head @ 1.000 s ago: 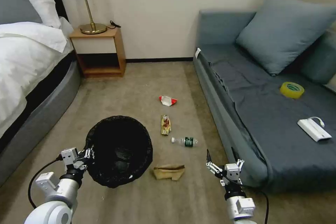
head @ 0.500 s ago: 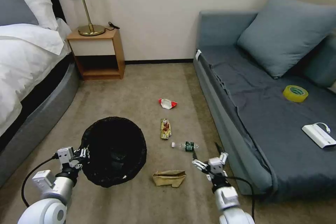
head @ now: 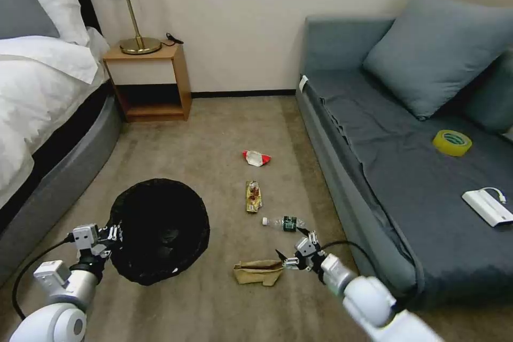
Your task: Pick up the trash bin, then pick up the garbage on the floor and place it into the trash bin.
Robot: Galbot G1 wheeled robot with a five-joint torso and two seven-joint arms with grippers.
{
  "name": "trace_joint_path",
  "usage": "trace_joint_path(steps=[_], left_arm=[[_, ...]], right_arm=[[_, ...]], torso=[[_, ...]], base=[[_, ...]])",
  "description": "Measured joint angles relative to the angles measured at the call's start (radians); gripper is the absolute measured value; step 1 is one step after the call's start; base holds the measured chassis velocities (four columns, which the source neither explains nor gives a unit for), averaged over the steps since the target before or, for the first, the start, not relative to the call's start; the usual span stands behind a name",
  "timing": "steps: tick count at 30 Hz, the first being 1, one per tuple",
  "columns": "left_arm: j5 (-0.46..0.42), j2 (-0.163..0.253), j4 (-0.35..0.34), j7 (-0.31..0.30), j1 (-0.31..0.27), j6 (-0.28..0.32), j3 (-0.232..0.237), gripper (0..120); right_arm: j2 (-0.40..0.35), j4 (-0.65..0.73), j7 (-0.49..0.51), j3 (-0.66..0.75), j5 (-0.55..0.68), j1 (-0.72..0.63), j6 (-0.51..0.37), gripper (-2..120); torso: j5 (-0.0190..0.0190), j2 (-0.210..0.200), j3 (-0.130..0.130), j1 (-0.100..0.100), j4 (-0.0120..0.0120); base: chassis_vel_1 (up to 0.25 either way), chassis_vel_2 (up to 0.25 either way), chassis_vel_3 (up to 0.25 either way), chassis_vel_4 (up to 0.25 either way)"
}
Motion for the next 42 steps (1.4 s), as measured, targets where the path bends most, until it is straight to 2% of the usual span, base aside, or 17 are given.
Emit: trace_joint_path(steps=[1,3,5,6,8,9,12,17,24,31,39,42], left_arm=[[0.0,0.0,0.0,0.0,0.0,0.0,0.0,5],[-0.002,-0.003,0.005,0.001,-0.005,-0.001,-0.006,5],[-0.016,-0.005,0.014,0.004,-0.008,-0.001,-0.019,5],[-0.016,-0.005,0.014,0.004,-0.008,-0.001,-0.019,5],[-0.024,-0.001,0.022,0.011,-0.01,-0.001,-0.031,5],[-0.024,-0.001,0.022,0.011,-0.01,-0.001,-0.031,5],[-0.034,0.007,0.038,0.019,-0.012,-0.002,-0.054,5],[-0.044,0.015,0.055,0.031,-0.012,-0.007,-0.067,5],[-0.059,0.034,0.078,0.042,-0.015,-0.015,-0.072,5],[-0.085,0.074,0.102,0.056,-0.02,-0.021,-0.071,5],[-0.085,0.075,0.102,0.061,-0.018,-0.022,-0.067,5],[-0.082,0.071,0.099,0.062,-0.018,-0.023,-0.065,5]], right_arm=[[0.0,0.0,0.0,0.0,0.0,0.0,0.0,100],[-0.035,-0.027,-0.024,-0.103,0.077,0.091,-0.044,100],[-0.061,-0.105,-0.098,-0.293,0.196,0.28,-0.098,100],[-0.061,-0.105,-0.098,-0.293,0.196,0.28,-0.098,100],[-0.06,-0.156,-0.142,-0.402,0.262,0.401,-0.125,100],[-0.06,-0.156,-0.142,-0.402,0.262,0.401,-0.125,100],[-0.041,-0.228,-0.213,-0.553,0.319,0.535,-0.149,100],[-0.025,-0.275,-0.282,-0.686,0.372,0.63,-0.167,100],[0.011,-0.332,-0.298,-0.775,0.408,0.684,-0.172,100],[0.094,-0.48,-0.3,-0.802,0.368,0.695,-0.147,100],[0.132,-0.553,-0.295,-0.787,0.332,0.665,-0.13,100],[0.153,-0.579,-0.258,-0.779,0.307,0.65,-0.128,100]], torso=[[0.0,0.0,0.0,0.0,0.0],[0.0007,0.0,0.0,0.0,0.0003],[0.0005,0.0,0.0,0.0,0.0001],[0.0005,0.0,0.0,0.0,0.0001],[0.0,0.0,0.0,0.0,0.0004],[0.0,0.0,0.0,0.0,0.0004],[0.0005,0.0,0.0,0.0,0.0005],[0.0002,0.0,0.0,0.0,0.0003],[0.0,0.0,0.0,0.0,0.0003],[0.0002,0.0,0.0,0.0,0.0003],[0.0001,0.0,0.0,0.0,0.0003],[0.0002,0.0,0.0,0.0,0.0001]], base=[[0.0,0.0,0.0,0.0],[0.0,0.0,0.0,0.0],[0.0,0.0,0.0,0.0],[0.0,0.0,0.0,0.0],[0.0,0.0,0.0,0.0],[0.0,0.0,0.0,0.0],[0.0,0.0,0.0,0.0],[0.0,0.0,0.0,0.0],[0.0,0.0,0.0,0.0],[0.0,0.0,0.0,0.0],[0.0,0.0,0.0,0.0],[0.0,0.0,0.0,0.0]])
